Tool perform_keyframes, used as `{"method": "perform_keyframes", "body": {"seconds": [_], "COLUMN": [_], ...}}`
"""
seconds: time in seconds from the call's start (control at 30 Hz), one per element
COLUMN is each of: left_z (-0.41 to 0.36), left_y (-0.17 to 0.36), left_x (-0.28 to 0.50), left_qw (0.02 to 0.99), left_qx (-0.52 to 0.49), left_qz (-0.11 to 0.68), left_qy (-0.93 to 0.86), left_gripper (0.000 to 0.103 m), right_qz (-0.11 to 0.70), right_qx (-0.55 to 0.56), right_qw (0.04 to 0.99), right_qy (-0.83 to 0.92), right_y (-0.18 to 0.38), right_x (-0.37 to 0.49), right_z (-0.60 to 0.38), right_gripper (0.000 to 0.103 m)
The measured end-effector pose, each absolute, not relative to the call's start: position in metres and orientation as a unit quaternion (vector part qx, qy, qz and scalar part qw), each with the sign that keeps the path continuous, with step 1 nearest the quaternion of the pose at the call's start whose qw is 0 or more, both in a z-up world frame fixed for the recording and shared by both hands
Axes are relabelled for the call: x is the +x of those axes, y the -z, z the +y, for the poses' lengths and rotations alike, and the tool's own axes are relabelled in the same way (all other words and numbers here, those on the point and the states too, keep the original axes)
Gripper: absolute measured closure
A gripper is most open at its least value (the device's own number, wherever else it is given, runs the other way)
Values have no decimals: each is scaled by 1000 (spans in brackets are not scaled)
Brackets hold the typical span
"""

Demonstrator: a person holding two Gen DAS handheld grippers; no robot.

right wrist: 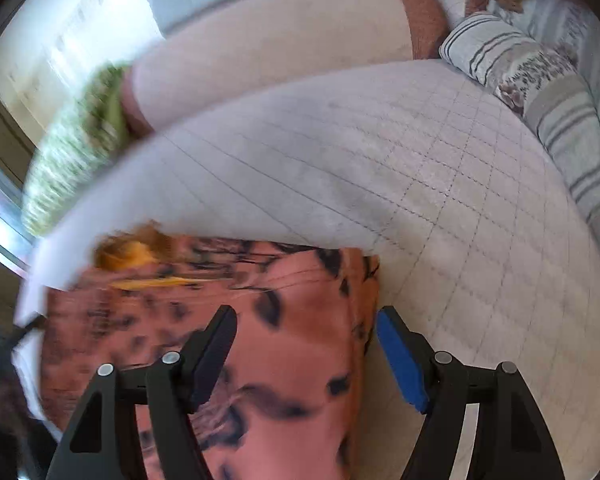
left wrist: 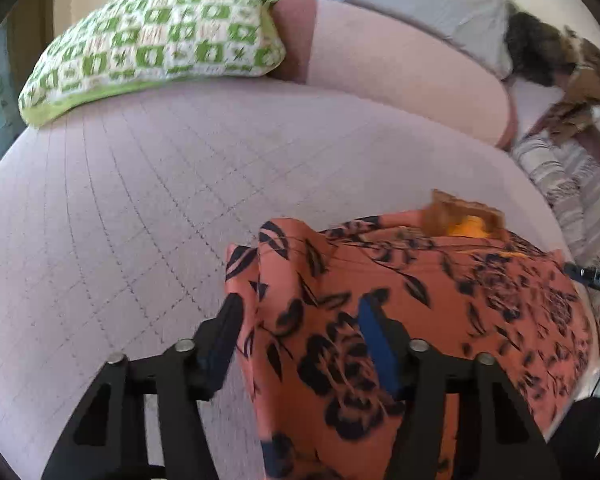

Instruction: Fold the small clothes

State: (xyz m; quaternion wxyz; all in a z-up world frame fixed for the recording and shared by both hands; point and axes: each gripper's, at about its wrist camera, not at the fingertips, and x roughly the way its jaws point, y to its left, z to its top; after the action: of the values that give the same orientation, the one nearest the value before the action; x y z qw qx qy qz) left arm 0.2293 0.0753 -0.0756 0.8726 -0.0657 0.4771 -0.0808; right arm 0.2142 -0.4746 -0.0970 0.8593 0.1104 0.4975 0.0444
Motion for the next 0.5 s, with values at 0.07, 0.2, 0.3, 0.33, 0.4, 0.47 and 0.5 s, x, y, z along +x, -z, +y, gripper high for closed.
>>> {"method": "perform_keyframes", "body": {"seconds": [0.07, 0.2, 0.3, 0.33, 0.4, 0.47, 0.5], "left_z": [76, 80, 97, 98, 96, 99, 105], "left_y": [72, 77, 71, 65, 64, 84, 92], "left_x": [234, 250, 243, 236, 231, 240, 242], "left_qw": [874, 865, 874, 884, 892, 878, 873], "left_qx": [-82, -69, -94, -90, -79, -87, -99], "left_qz": [470, 492, 474, 456, 444, 470, 478], "left_qy": [86, 71, 42, 41, 38, 25, 13], "left_gripper": [53, 101, 101, 101, 101, 101, 98], "right_qz": [512, 524, 512, 488, 450, 465, 500], "right_qx": [106, 86, 61, 66, 80, 84, 87], "right_qw": [851, 846, 856, 869, 888, 881, 861], "right_qy": [-48, -43, -44, -49, -48, -31, -28], "right_y": [107, 107, 93, 78, 66, 86, 104], "right_x": [222, 225, 224, 219, 215, 224, 230], "right_z": [-467, -464, -457, -457, -463, -470, -473], "right_gripper": [44, 82, 91, 92, 92, 87, 86]}}
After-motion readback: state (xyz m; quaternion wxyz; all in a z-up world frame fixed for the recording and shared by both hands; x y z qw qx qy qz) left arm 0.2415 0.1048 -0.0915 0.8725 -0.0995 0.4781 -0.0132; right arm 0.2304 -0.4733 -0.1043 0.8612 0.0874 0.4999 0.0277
